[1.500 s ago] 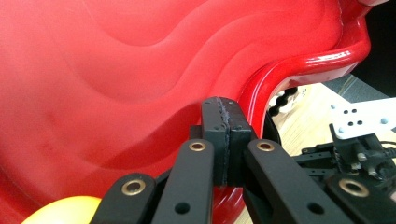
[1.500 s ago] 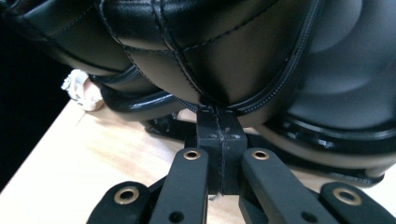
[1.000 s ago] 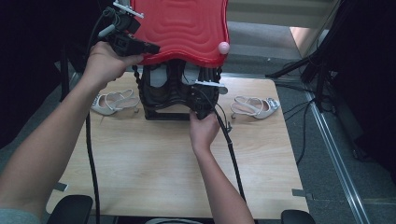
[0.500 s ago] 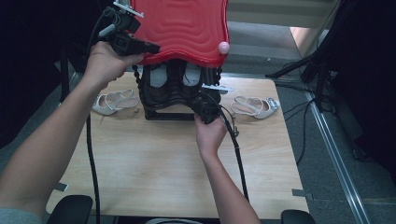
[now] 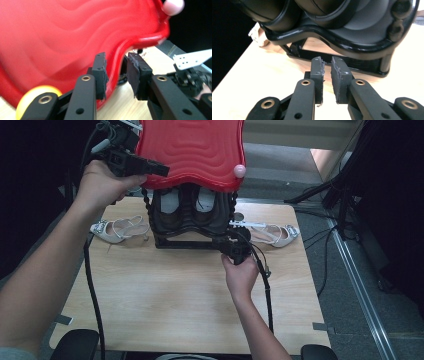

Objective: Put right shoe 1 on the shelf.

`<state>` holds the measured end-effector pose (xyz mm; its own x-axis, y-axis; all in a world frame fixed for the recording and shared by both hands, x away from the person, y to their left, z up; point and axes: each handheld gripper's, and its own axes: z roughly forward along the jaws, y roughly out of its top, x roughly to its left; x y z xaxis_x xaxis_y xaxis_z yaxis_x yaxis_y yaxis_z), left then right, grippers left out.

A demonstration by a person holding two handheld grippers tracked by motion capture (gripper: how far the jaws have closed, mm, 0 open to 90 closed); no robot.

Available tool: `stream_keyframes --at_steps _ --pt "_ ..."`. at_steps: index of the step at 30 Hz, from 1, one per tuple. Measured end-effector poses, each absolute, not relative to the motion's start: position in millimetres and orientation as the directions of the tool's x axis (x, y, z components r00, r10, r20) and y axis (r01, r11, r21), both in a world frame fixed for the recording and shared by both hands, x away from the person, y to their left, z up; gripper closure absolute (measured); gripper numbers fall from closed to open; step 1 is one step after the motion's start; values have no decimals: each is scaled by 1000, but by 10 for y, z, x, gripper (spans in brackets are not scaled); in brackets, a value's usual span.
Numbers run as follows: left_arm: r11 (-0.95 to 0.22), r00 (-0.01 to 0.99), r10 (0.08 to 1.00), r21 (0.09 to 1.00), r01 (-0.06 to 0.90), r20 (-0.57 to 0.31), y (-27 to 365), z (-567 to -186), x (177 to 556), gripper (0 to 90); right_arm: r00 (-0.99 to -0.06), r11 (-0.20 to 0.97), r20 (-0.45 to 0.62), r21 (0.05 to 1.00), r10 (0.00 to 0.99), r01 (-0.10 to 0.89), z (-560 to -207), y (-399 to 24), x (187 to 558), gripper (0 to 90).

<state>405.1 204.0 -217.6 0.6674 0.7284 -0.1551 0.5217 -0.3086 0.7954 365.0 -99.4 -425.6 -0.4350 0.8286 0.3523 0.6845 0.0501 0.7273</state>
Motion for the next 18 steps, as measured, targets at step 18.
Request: stream_keyframes --at_steps 18 --pt "-332 679 712 765 552 -181 2306 -2577 3487 555 -580 215 318 712 750 668 -4385 -1430 3529 601"
